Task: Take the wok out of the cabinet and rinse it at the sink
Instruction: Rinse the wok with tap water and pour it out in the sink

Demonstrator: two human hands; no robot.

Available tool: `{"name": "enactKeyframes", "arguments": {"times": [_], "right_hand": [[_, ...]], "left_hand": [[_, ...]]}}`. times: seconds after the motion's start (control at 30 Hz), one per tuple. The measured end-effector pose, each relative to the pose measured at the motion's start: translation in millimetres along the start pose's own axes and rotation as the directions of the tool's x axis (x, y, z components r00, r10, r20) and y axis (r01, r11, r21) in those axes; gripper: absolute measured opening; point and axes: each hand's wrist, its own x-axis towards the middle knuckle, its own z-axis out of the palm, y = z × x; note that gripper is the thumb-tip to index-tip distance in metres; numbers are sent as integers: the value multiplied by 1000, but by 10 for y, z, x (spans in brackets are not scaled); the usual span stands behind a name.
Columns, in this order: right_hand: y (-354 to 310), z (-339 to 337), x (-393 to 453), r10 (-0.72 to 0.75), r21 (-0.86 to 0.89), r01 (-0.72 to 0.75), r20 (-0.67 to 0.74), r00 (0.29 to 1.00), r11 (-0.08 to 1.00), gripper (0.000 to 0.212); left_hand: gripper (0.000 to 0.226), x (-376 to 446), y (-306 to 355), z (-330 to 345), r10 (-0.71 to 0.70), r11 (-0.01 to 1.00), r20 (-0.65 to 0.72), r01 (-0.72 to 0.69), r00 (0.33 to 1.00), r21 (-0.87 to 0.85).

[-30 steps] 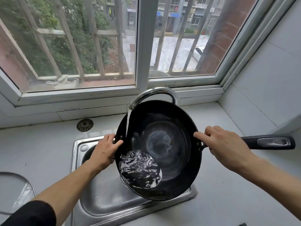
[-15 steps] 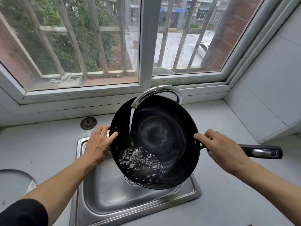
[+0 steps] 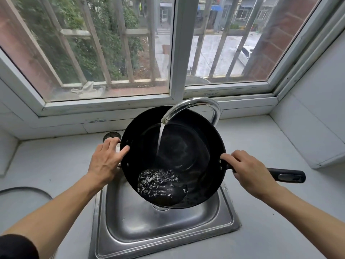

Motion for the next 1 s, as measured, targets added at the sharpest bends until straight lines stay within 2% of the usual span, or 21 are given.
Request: {"name": "enactKeyframes", "arguments": {"times": [0.27,0.5,0.77,1.0], "right_hand": [[-89,187,174,10,47,-7,-63,998,999,69],[-165,307,316,25,88,-17,-83,996,996,71],[-319,406,518,14,154,0,-86,996,988,61],[-516,502,692,2,218,13,-70,998,976,58]], "left_hand": [[85,-13,-217,-60,-60,996,-10,60,998,67],[78,-6,-340,-165,-86,990,-63,93,994,109],[89,-57,-558,-258,-83,980,-94,99,992,175],[85,-147,-761,-349,-94,962,-108,118,990,245]]}}
